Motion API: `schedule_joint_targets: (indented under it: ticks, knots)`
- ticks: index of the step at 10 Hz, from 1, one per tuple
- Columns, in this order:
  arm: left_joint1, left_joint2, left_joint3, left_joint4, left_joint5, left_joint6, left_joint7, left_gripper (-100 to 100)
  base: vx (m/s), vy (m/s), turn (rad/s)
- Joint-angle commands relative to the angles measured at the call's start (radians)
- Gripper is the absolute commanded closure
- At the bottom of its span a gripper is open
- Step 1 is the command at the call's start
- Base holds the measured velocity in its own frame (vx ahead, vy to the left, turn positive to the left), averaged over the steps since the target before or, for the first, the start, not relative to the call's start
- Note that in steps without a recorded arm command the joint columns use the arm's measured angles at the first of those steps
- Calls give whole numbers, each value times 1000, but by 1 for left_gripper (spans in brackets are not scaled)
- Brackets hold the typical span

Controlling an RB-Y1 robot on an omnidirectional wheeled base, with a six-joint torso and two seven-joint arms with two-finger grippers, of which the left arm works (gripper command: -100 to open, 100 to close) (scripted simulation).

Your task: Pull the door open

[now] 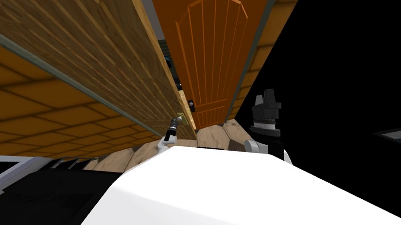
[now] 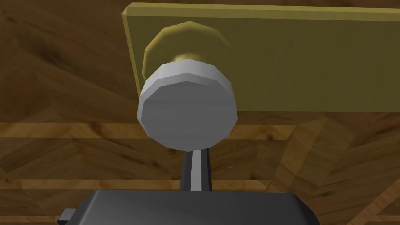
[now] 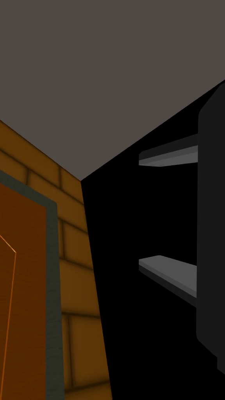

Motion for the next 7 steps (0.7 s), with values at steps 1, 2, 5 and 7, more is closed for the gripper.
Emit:
schedule_joint_targets:
  ticks: [1, 2, 5, 7]
  knots:
    - [7, 2, -15, -15, -1, -3, 6, -100, -189, -38, -23]
    - [13, 5, -26, -26, -2, -5, 11, -100, -194, -19, 4]
    - [30, 16, -60, -60, -4, -10, 28, -100, -210, 33, -46]
    - [43, 19, -47, -66, -1, 12, 29, -100, -109, 23, -10]
